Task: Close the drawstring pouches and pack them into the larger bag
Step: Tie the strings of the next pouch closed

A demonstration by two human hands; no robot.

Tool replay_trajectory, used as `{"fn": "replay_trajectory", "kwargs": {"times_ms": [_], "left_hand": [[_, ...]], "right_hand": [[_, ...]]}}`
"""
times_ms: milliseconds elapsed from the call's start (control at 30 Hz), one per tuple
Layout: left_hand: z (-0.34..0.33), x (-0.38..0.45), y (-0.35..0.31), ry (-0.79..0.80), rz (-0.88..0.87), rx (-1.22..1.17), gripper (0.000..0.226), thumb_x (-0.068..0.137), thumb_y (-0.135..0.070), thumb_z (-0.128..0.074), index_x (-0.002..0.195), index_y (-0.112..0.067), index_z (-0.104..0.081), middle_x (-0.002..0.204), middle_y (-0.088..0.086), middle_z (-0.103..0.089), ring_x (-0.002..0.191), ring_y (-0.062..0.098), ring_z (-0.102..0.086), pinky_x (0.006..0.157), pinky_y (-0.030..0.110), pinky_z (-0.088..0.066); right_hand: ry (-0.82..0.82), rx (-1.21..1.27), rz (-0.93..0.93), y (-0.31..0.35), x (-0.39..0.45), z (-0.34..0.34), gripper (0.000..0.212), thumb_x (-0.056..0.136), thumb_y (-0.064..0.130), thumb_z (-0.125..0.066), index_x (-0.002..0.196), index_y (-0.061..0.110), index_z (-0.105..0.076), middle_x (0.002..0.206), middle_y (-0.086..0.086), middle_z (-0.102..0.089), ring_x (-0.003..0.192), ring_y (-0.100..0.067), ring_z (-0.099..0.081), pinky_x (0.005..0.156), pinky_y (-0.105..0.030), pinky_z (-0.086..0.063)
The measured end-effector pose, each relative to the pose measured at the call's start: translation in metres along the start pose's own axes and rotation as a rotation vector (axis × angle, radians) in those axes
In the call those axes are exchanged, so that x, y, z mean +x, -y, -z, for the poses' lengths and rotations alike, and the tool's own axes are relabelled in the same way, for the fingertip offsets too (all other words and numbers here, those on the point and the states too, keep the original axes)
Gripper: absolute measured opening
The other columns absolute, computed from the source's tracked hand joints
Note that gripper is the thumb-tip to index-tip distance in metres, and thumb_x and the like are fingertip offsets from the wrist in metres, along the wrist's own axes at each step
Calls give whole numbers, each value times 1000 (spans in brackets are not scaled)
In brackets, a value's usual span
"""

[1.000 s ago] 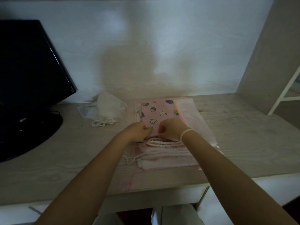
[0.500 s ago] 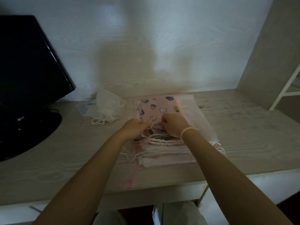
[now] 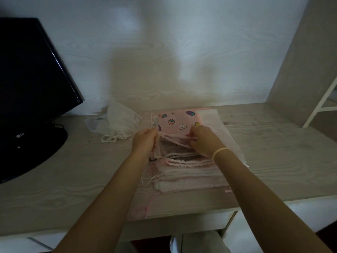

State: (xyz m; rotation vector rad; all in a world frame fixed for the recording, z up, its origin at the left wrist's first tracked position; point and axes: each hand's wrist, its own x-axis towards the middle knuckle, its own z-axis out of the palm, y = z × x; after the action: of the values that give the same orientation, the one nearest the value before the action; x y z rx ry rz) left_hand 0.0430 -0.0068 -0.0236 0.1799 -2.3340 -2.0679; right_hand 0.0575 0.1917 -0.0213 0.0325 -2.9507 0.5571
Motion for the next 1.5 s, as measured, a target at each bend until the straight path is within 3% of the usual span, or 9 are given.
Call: {"fn": "replay_trajectory", "kwargs": {"times_ms": [133, 300, 533, 833, 1000, 1100, 1200, 1333, 1500], "left_hand": [[-2, 4, 4, -112, 100, -201, 38, 86, -15, -55, 48, -17, -50, 49, 3, -51, 48, 18, -48, 56, 30, -42], [-15, 8, 8, -119, 161, -307, 29, 93, -17, -56, 64, -12, -53, 55, 3, -55, 42, 12, -53, 50, 27, -47], [-14, 12, 12, -144, 205, -354, 29, 97, -21, -55, 70, -10, -52, 61, 4, -56, 39, 9, -55, 48, 26, -50], [-8, 12, 28, -234, 296, -632, 27, 96, -15, -52, 69, -13, -48, 49, -1, -53, 41, 10, -50, 44, 20, -41], [2, 19, 25, -124, 310, -1026, 34, 100, -18, -49, 67, -12, -41, 81, 10, -60, 84, 21, -63, 96, 39, -51], [-1, 18, 13, -2, 268, -1185, 35, 100, -21, -50, 66, -13, -45, 74, 9, -65, 77, 23, -69, 94, 43, -52], [-10, 16, 2, 65, 233, -1059, 37, 100, -25, -50, 64, -16, -45, 53, -1, -50, 41, 12, -48, 69, 34, -54], [-17, 16, -3, 127, 153, -560, 35, 101, -27, -44, 68, -19, -41, 55, -4, -36, 38, 8, -26, 39, 21, -29], [-23, 15, -1, 16, -154, 256, 26, 100, -28, -43, 79, -14, -48, 68, 1, -42, 56, 15, -38, 51, 26, -30]], "right_hand": [[-46, 123, -232, -22, -8, 14, 32, 86, 34, -63, 106, 13, -49, 99, -6, -58, 90, -27, -58, 74, -36, -52], [-1, 364, -249, -26, -12, 20, 32, 90, 36, -60, 72, 11, -51, 65, -2, -57, 50, -16, -45, 47, -24, -35], [158, 892, -171, -35, -21, 28, 47, 95, 47, -51, 58, 18, -50, 55, -3, -47, 50, -18, -40, 51, -29, -35], [-222, 1701, -555, -49, -18, 8, 30, 94, 23, -55, 67, 16, -46, 54, 0, -47, 47, -15, -42, 48, -27, -37], [-452, 2105, -558, -58, -14, 10, 28, 93, 12, -58, 67, 12, -48, 69, -5, -55, 65, -17, -57, 64, -28, -51], [-385, 2187, -486, -46, -12, 13, 16, 95, 9, -54, 80, 5, -54, 81, -10, -61, 84, -25, -65, 83, -36, -56], [-279, 2155, -451, -34, -8, 13, 22, 96, 12, -52, 74, 9, -52, 62, -4, -55, 63, -20, -64, 83, -38, -56], [-118, 1967, -459, -24, -5, 8, 41, 100, 22, -47, 63, 20, -30, 48, 4, -23, 40, -12, -28, 47, -25, -35], [-73, 1313, -460, -18, -4, 6, 37, 97, 22, -49, 65, 19, -31, 49, 1, -27, 39, -14, -23, 44, -24, -18]]}}
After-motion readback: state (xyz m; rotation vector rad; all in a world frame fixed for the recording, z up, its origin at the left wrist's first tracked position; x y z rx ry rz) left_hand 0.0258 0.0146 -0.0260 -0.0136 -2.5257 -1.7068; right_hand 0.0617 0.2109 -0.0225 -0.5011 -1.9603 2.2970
